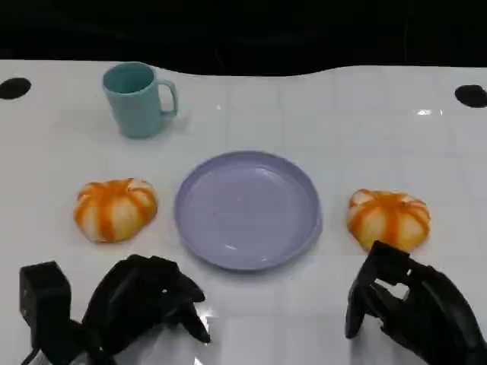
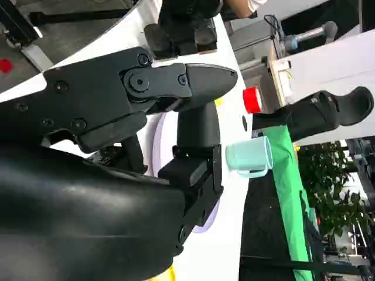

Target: Grasp the bread from the table and place it into the plate.

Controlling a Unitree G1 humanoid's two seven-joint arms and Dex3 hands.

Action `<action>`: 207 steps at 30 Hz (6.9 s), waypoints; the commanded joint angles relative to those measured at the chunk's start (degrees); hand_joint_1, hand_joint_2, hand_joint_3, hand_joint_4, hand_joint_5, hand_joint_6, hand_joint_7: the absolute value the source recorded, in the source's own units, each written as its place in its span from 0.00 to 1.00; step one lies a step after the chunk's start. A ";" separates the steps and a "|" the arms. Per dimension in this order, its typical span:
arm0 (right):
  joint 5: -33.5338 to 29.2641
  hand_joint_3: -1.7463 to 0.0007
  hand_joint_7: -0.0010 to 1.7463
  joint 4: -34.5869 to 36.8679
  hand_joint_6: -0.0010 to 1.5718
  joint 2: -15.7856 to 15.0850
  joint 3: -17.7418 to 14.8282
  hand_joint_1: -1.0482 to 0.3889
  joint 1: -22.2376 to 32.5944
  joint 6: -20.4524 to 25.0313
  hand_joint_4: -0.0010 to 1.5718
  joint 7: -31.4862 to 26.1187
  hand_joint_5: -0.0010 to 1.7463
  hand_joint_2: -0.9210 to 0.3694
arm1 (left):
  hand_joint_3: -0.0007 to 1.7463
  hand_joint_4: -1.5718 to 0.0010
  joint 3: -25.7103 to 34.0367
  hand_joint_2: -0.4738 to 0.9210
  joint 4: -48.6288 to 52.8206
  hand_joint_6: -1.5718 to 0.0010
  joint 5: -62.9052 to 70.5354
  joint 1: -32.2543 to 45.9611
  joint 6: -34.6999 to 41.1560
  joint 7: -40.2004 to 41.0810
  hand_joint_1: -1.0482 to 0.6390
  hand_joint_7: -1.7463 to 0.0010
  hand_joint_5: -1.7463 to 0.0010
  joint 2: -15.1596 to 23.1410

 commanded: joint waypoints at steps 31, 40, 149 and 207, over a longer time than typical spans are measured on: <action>-0.60 0.85 0.86 -1.41 0.32 -0.23 -1.27 0.32 -0.13 -3.44 0.36 0.01 1.00 0.00 | 0.00 0.08 0.24 0.93 1.35 0.00 0.18 -0.32 -0.68 0.25 0.00 0.87 0.61 0.63; -9.94 0.84 0.51 -1.03 0.26 -5.04 -1.94 0.36 -4.60 -17.57 0.27 -1.95 0.76 0.00 | 0.00 0.08 -0.01 0.93 1.46 0.00 0.53 -0.34 -0.78 0.73 0.00 0.87 0.60 0.42; -65.48 0.38 1.00 50.29 0.43 -14.73 29.14 0.63 -42.06 -15.11 0.61 -78.96 1.00 0.43 | 0.00 0.12 -0.04 0.92 1.73 0.00 0.06 0.06 -1.56 -0.02 0.00 0.88 0.57 0.48; -60.75 0.79 0.04 46.23 0.20 -5.61 31.01 0.15 -51.48 -24.77 0.16 -42.58 0.31 0.00 | 0.00 0.12 -1.65 0.93 -1.14 0.00 0.65 2.43 -2.54 0.25 0.00 0.89 0.56 0.31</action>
